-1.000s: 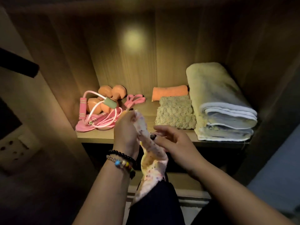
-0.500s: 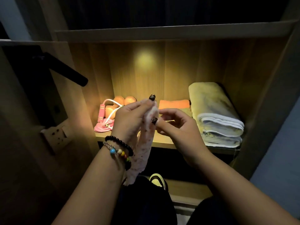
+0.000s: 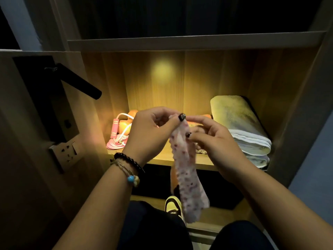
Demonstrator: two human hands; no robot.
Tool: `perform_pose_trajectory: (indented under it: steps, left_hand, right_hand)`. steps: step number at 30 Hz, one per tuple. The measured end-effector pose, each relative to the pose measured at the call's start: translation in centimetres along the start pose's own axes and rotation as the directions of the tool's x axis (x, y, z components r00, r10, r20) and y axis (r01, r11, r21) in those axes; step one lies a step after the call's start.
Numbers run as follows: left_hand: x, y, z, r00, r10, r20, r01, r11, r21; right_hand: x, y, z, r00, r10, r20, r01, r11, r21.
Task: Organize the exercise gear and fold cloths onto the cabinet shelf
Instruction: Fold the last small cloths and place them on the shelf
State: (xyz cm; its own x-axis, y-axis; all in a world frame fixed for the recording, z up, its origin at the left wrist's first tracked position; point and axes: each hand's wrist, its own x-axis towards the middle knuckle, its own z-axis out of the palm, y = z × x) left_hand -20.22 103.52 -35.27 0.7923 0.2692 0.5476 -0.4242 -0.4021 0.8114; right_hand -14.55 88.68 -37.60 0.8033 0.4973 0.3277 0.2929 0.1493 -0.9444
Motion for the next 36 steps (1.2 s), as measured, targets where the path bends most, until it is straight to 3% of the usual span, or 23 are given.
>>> perform_pose_trajectory:
  steps: [2,5,9,14,17,22,28,33,36]
  left_hand:
    - [0.1,-0.2,0.3,0.995,0.099,0.008,-0.099,0.976,0.195]
    - [0.2,-0.4,0.8,0.993,0.112,0.033,-0.117,0.966,0.232]
    - [0.2,-1.3,1.0,0.991,0.135,0.010,-0.132,0.940,0.316]
    - [-0.2,-3.1,0.6,0.999,0.045,0.020,-0.049,0.937,0.347]
    - [-0.6,-4.2,0.1,1.000,0.001,0.024,-0.009,0.935,0.354]
    - [-0.8,-6.3,-0.8,0.997,-0.063,-0.042,0.074,0.924,0.375]
    - [-1.6,-8.7,-1.3,0.984,-0.132,-0.121,0.171,0.896,0.410]
    - [-2.1,-10.0,-1.4,0.970,-0.181,-0.162,0.230,0.897,0.377]
    - [-2.3,-10.6,-1.2,0.953,-0.212,-0.217,0.277,0.900,0.337]
  right_hand:
    - [-0.2,-0.1,-0.4,0.998,0.034,0.048,-0.033,0.999,-0.005]
    - [-0.4,0.0,-0.9,0.986,0.086,0.142,-0.088,0.996,0.008]
    - [-0.3,0.8,-1.7,0.994,0.098,0.052,-0.092,0.989,-0.115]
    - [-0.4,2.0,-3.0,0.995,0.095,0.028,-0.093,0.994,-0.054]
    - [-0.5,2.4,-4.1,0.987,0.119,0.106,-0.114,0.992,-0.048]
    - [-0.4,3.4,-6.0,0.972,0.157,0.175,-0.125,0.976,-0.181]
    - [-0.4,4.6,-8.5,0.962,0.231,0.143,-0.140,0.873,-0.467]
    - [-0.9,5.7,-9.9,0.905,0.387,0.175,-0.255,0.825,-0.504]
    - [-1.2,6.5,-10.2,0.890,0.438,0.124,-0.335,0.815,-0.473]
